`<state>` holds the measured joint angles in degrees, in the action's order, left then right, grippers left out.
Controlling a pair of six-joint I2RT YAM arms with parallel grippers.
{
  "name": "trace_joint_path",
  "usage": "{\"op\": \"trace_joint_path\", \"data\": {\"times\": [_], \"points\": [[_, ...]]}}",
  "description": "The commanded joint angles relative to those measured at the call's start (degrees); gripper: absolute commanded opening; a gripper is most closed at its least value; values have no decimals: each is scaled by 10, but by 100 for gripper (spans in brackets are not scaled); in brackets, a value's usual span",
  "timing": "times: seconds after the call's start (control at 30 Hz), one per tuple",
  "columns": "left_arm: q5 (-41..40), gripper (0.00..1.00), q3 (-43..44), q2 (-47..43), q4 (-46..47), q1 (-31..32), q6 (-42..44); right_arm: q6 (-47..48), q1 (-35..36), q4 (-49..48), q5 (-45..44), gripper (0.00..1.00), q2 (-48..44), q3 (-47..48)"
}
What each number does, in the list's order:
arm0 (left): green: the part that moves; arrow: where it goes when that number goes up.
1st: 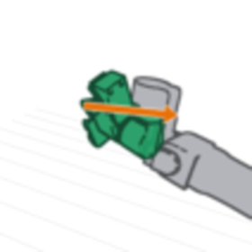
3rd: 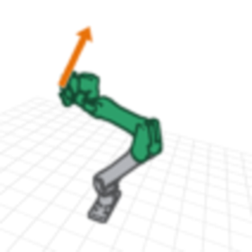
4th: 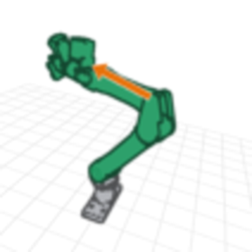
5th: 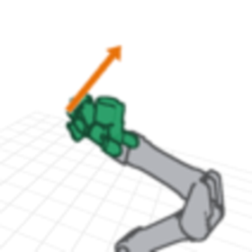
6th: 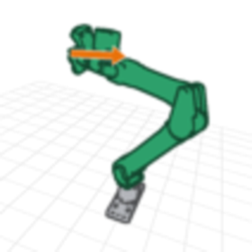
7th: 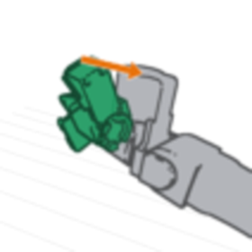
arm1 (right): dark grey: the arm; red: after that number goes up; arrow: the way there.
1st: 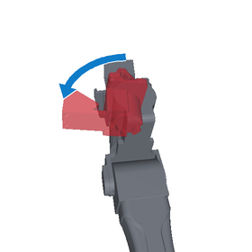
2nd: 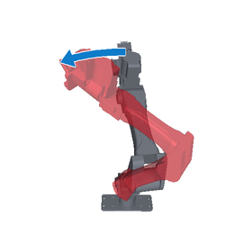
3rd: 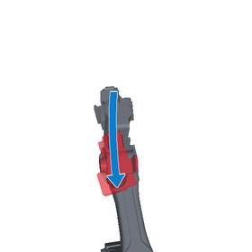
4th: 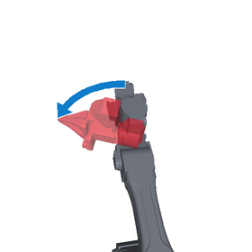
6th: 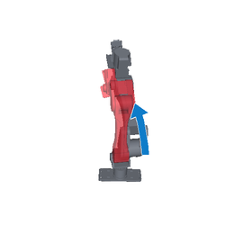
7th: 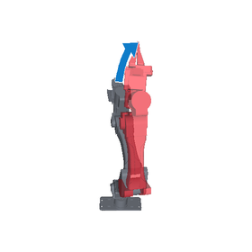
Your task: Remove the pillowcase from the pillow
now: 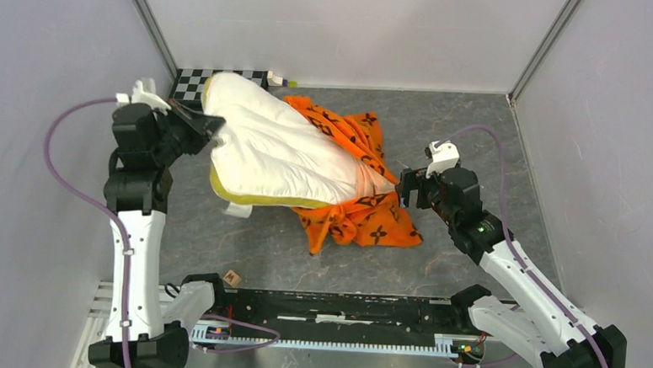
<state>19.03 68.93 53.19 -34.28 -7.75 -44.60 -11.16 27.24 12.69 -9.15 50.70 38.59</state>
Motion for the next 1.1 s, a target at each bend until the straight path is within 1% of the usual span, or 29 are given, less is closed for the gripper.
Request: {"op": "trace_joint_path", "data": {"times": [0.0, 0.1, 0.17, 0.23, 0.3, 0.37, 0.4, 0.47, 0.6, 0.7, 0.83, 0.93, 1.07], "points": [[-125, 2, 172, 14, 39, -11, 46, 28, -5, -3, 30, 98, 1, 5], [-168, 2, 268, 47, -1, -11, 79, 31, -5, -1, 30, 98, -6, -3], [-148, 2, 352, 84, -26, -11, 83, 35, -5, 3, 25, 98, -11, -4], [-82, 2, 447, 140, -64, -11, 72, 40, -5, 8, 19, 98, -16, -2], [7, 2, 522, 198, -81, -10, 46, 42, -5, 10, 18, 98, -18, 0], [55, 2, 560, 228, -71, -3, 12, 42, -5, 9, 21, 98, -19, 1], [62, 2, 567, 234, -61, 6, 2, 41, -5, 9, 24, 98, -19, 0], [69, 2, 565, 239, -29, 26, -9, 42, -6, 7, 30, 98, -17, -2], [114, 2, 531, 242, 29, 44, -53, 41, -5, -10, 36, 98, -7, -16], [110, 2, 471, 220, 67, 48, -64, 35, -6, -14, 33, 98, 26, -9], [108, 2, 411, 191, 111, 48, -76, 25, 2, -31, 86, 98, 74, 11], [134, 2, 386, 191, 155, 48, -108, 12, 41, -57, 73, 98, 115, 26], [178, 2, 355, 200, 241, 48, -189, -3, 131, -90, 31, 98, 208, 75]]}}
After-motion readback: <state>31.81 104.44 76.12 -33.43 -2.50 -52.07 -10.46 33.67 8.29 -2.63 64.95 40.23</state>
